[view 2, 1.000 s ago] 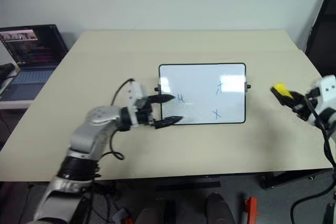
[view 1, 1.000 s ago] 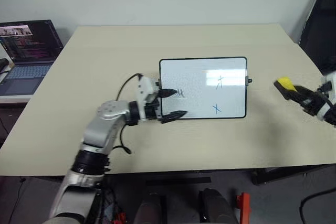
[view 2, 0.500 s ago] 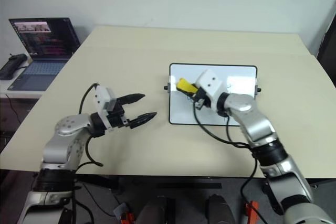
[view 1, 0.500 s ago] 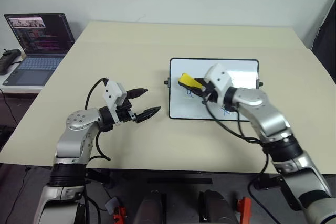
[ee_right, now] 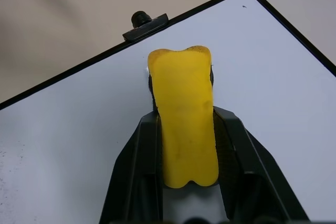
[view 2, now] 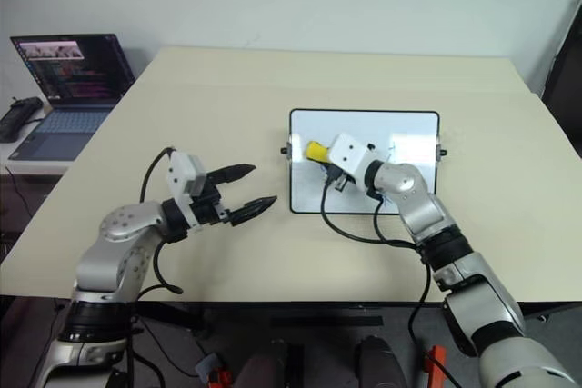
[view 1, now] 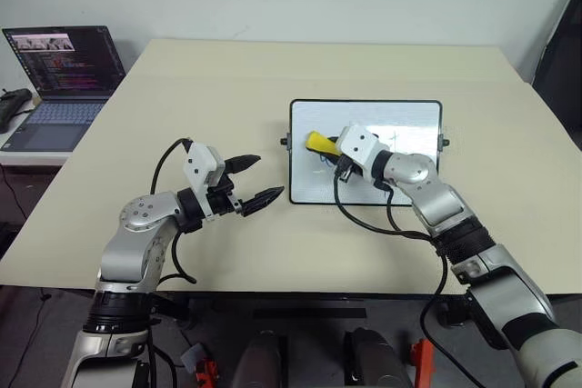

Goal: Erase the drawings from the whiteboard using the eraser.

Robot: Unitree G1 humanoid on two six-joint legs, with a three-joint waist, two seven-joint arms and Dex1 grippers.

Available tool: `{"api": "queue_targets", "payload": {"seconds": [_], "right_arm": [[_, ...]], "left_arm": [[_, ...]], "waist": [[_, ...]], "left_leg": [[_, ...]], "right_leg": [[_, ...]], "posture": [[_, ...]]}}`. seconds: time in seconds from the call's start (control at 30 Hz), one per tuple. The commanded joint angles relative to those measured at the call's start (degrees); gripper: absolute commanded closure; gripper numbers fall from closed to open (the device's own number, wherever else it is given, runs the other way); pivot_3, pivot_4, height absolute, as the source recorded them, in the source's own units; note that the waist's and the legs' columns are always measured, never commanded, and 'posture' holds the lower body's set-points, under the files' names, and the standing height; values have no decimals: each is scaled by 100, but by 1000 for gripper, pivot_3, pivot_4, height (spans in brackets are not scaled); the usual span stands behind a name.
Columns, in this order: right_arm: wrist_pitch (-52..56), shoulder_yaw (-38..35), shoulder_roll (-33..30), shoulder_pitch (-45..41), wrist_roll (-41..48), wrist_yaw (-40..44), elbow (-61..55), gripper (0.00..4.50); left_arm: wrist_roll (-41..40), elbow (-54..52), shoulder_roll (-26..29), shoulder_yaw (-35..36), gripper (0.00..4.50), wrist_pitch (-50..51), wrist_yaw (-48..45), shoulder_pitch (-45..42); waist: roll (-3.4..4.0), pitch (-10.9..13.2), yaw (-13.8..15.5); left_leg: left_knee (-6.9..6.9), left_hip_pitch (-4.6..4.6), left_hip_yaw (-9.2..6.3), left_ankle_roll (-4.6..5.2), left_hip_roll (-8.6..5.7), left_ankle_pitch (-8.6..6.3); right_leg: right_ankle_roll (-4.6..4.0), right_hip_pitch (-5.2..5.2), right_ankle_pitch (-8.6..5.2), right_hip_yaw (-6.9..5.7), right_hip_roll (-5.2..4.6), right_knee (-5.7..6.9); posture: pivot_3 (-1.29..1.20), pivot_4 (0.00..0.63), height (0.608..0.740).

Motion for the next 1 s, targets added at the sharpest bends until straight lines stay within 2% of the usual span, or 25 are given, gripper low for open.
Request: {"api": "queue_targets", "payload": {"seconds": [0.03, 0.2, 0.37, 0.5, 0.6, 0.7, 0.8, 0.9, 1.0], "right_arm": [[25, -163, -54, 59, -202, -16, 363, 3544], [152, 195, -209, 740, -279, 677, -16, 3544], [211, 241, -351, 1158, -382, 1048, -282, 3544], [-54, -145, -249, 771, -432, 492, 56, 3544], [-99, -381, -222, 410, -276, 368, 198, 3544], [23, -653, -202, 332, 179, 715, -241, 3544], [628, -1252, -305, 362, 1297, 1448, -1503, 3544], [1682, -1760, -912, 512, 2315, 2133, -2787, 3544], [2281, -2347, -1999, 992, 2568, 2465, -3513, 3544]], "left_arm": [[-84, -297, 44, 3, 0, 0, 15, -152], [-88, -310, 43, -9, 0, 25, -12, -162], [-73, -262, 36, -34, 0, 14, -24, -202], [-53, -170, 33, -59, 0, -17, -56, -272], [-41, -127, 15, -94, 0, -37, -76, -319], [-109, -162, 21, -118, 0, 0, -123, -378], [-282, -303, 57, -177, 0, 195, -306, -480], [-372, -308, 105, -292, 0, 343, -554, -649], [-316, -125, 165, -386, 0, 338, -752, -868]], "waist": [[0, 0, 1], [-12, -15, 0], [-11, -20, -18], [-11, -20, -18], [-12, -18, -16], [-13, -18, 1], [-10, -13, -8], [-3, -8, -2], [-3, -8, 69]], "left_leg": [[0, 13, -3, 0, 1, 0], [-1, 23, -5, 0, 1, 0], [-3, 40, -2, 1, 5, 0], [1, 46, 0, 14, 5, 9], [3, 45, 3, 30, 4, 20], [3, 42, -1, 39, 4, 27], [-5, 10, 0, 39, 4, 27], [-11, -42, -2, 27, 2, 19], [-9, -103, -23, 20, -1, 13]], "right_leg": [[-1, 17, -1, -3, 1, -5], [-2, 29, -2, -2, 0, -10], [-1, 38, -4, -1, 2, -6], [-10, 43, -18, 2, 2, -7], [-14, 41, 0, 4, 2, -9], [-16, 40, 5, 2, 1, -12], [-15, 13, 4, 2, 2, -16], [-2, -46, 29, 2, 0, -7], [5, -88, 20, -21, -3, -21]], "posture": [[0, 150, 740], [0, 150, 740], [0, 150, 740], [0, 150, 740], [0, 150, 740], [0, 150, 740], [0, 150, 740], [0, 150, 740], [0, 150, 740]]}}
